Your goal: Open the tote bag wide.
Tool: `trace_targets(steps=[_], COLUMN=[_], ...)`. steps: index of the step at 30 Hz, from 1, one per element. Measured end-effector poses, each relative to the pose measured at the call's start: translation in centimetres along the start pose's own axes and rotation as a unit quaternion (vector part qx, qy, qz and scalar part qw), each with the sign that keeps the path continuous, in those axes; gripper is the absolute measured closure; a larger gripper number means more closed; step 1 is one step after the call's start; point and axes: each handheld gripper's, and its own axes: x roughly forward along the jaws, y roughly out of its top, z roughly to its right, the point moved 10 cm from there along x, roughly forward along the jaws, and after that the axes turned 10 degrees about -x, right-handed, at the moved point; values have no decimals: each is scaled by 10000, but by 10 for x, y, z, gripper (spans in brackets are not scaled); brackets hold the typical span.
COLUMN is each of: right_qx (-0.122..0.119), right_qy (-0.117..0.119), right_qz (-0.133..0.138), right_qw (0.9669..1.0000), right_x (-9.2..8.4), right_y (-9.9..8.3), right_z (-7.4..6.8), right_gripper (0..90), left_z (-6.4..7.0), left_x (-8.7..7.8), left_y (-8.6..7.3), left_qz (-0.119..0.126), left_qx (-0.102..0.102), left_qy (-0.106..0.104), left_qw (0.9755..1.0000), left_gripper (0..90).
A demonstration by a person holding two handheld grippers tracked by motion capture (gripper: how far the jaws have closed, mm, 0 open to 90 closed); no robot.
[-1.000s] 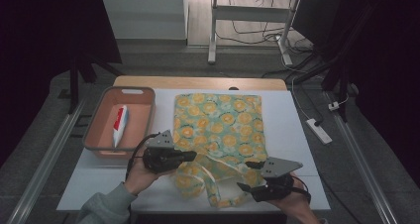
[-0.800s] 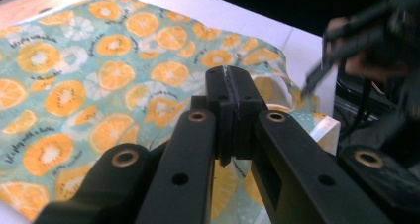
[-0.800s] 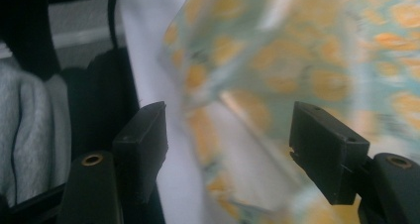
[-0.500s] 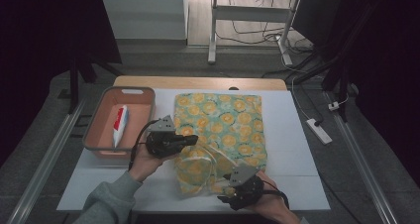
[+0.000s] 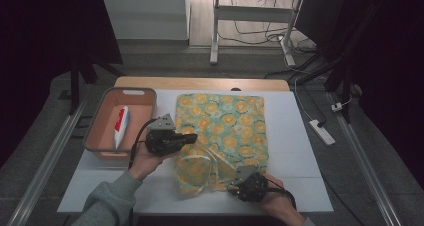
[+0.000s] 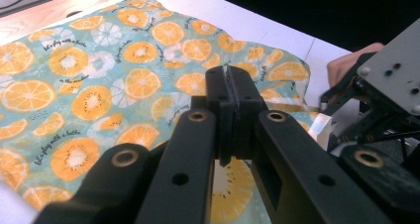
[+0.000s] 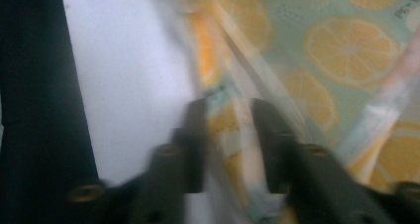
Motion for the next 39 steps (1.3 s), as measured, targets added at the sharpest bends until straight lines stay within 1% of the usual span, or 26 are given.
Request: trace_targets(steps=[2,4,6,7,9,11,12,13,14,15,16,17,18,19,20,22,24,25,27,28,29,32,34,36,37,39], right_qx=[-83,-127,-123,-113,-50,-70,-70,-49,31,203,203,426,426,557,821,1069,1318,1400,1585,1585,1675,1838,1888,1968,2033,2094], right_qy=[-76,-147,-339,-455,-696,-997,-997,-1117,-1208,-1339,-1339,-1468,-1468,-1464,-1459,-1392,-1287,-1249,-1143,-1143,-1081,-929,-871,-856,-839,-829], right_qz=[112,428,806,998,1331,1483,1483,1518,1591,1731,1731,1767,1767,1764,1663,1541,1428,1353,1181,1181,1099,845,710,656,643,615], right_qw=[9999,9989,9961,9939,9886,9839,9839,9821,9798,9755,9755,9723,9723,9718,9718,9723,9724,9729,9736,9736,9738,9749,9756,9745,9734,9724], right_x=[-9,-26,-49,-60,-81,-98,-98,-103,-108,-113,-113,-111,-111,-107,-95,-79,-61,-52,-34,-34,-26,-7,0,2,3,5], right_y=[6,20,37,45,59,67,67,70,72,75,75,73,73,70,62,52,42,36,25,25,19,3,-4,-10,-11,-15], right_z=[0,2,9,14,27,44,44,53,63,85,85,109,109,120,142,161,175,181,190,190,192,195,195,196,197,197], right_gripper=[849,858,862,863,864,865,865,865,865,865,865,866,866,867,867,869,871,872,873,873,872,872,872,872,872,872], left_z=[-1,-4,-5,-5,-7,-10,-11,-13,-15,-17,-19,-21,-23,-25,-27,-31,-33,-33,-32,-30,-28,-15,-1,14,23,42], left_x=[-1,-3,-2,-2,-1,1,3,5,6,8,10,12,14,16,18,23,27,29,31,30,29,19,12,6,4,3], left_y=[0,0,0,0,0,0,0,0,-1,-1,-2,-2,-2,-2,-3,-3,-5,-6,-7,-6,-6,-1,0,1,0,-5], left_qz=[2,28,28,28,-1,-16,-27,-39,-61,-83,-99,-115,-133,-138,-147,-177,-226,-247,-249,-236,-207,-57,-17,9,3,-100], left_qx=[9,-37,-48,-48,-50,-51,-36,-36,-37,-45,-46,-50,-69,-94,-115,-164,-198,-198,-160,-112,-64,147,318,559,674,931], left_qy=[12,20,31,31,56,107,154,187,210,243,286,321,345,365,391,427,447,445,483,509,527,543,495,519,486,333], left_qw=[10000,10000,10000,10000,10000,9999,9999,9998,9998,9997,9995,9994,9993,9992,9991,9988,9985,9985,9984,9984,9984,9984,9983,9971,9965,9950], left_gripper=[879,879,877,876,874,872,872,871,871,869,869,868,868,867,853,824,805,784,697,697,664,570,530,502,490,482])
